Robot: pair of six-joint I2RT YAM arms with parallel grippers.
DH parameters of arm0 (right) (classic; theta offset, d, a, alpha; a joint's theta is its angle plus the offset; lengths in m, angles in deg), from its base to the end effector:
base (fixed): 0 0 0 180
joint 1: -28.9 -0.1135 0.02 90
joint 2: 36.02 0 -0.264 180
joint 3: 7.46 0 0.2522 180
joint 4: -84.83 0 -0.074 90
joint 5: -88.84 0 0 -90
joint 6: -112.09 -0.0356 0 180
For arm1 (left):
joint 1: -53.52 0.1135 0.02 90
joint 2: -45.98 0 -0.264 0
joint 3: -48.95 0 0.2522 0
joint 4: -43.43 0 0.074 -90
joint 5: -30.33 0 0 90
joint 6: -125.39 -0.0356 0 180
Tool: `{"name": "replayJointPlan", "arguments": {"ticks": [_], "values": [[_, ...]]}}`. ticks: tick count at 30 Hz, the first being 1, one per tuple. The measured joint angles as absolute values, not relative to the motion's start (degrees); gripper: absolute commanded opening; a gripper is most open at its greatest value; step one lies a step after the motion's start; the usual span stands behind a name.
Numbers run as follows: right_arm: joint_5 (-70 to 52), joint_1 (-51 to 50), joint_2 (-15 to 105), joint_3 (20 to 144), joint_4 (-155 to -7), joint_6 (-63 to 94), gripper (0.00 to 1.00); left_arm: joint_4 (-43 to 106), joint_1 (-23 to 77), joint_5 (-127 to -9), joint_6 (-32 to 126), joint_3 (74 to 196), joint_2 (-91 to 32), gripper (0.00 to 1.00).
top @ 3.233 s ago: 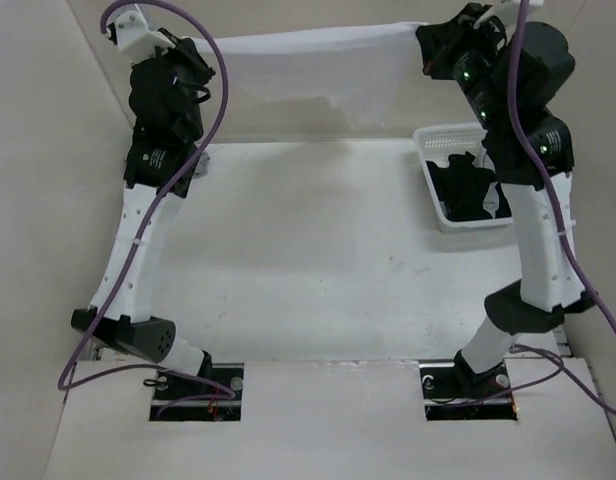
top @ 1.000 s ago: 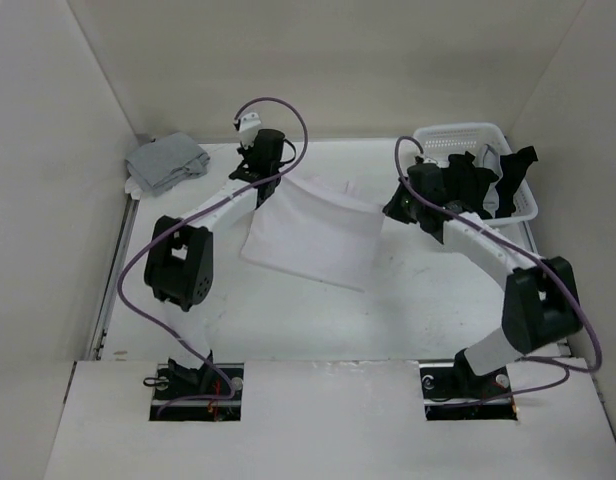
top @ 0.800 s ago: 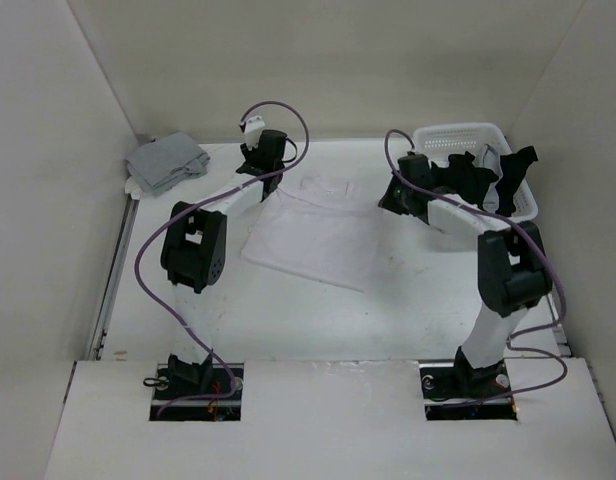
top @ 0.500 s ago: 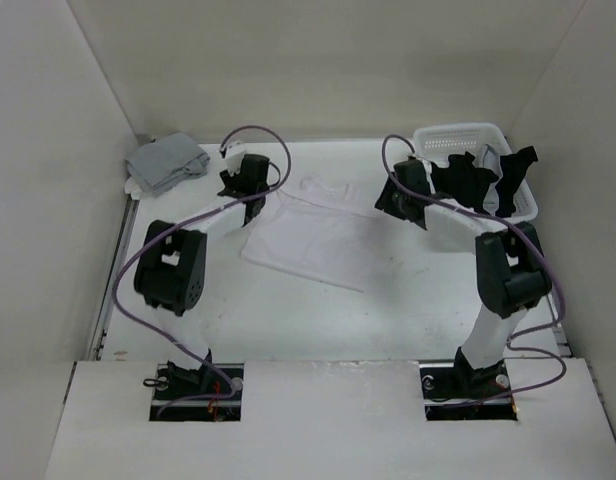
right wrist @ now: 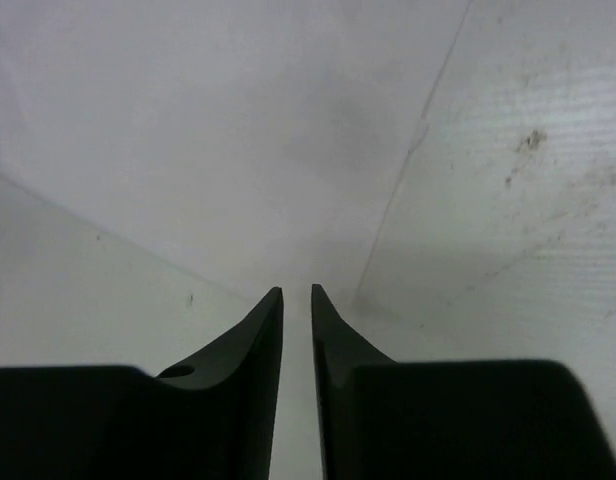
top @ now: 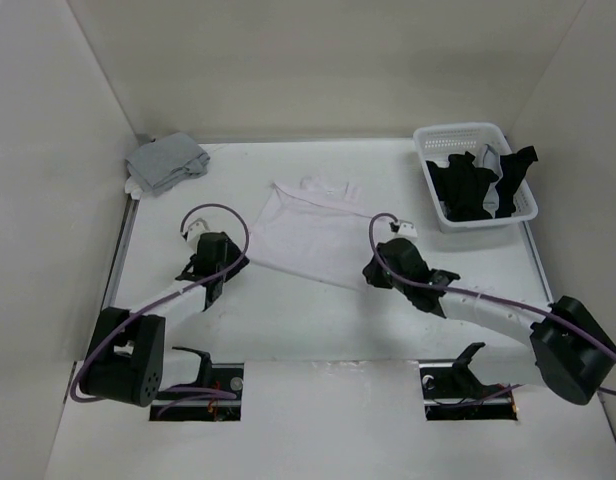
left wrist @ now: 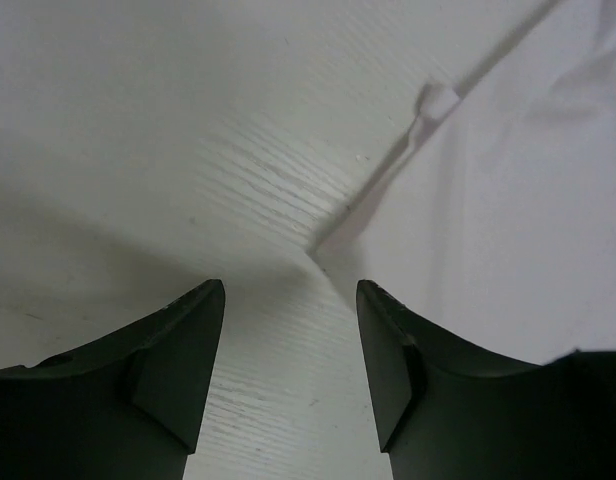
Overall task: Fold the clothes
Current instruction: Fold the tank top
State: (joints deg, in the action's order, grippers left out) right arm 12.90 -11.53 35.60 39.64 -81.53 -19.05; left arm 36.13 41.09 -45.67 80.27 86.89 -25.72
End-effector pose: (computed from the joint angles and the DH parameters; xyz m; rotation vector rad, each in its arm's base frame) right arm 0.1971 0.1566 0.1923 0.1493 2.2569 0.5060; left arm 0.2251 -0.0408 0.1527 -0.7563 2.1448 -0.2509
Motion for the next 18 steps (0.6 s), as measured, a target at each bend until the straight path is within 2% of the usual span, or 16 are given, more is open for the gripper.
{"name": "replayJointPlan", "arguments": {"ticks": [3,7,11,18], "values": [[13.12,-13.45,34.62,36.47,-81.9,-20.36,0.38,40.41,41.42,-49.76,81.8,85.01,-26.15,0.54],[13.51,-13.56,34.35,33.89,-82.14,-22.13,0.41,46.68,42.88,-53.83,83.51,84.77,-29.35,0.5],[13.58,-13.56,35.07,32.89,-83.04,-23.47,0.43,49.94,43.82,-55.86,84.73,84.16,-31.2,0.35],[13.25,-13.56,36.71,32.8,-83.91,-24.69,0.49,52.96,44.2,-56.47,85.7,84.33,-34.92,0.14]]}}
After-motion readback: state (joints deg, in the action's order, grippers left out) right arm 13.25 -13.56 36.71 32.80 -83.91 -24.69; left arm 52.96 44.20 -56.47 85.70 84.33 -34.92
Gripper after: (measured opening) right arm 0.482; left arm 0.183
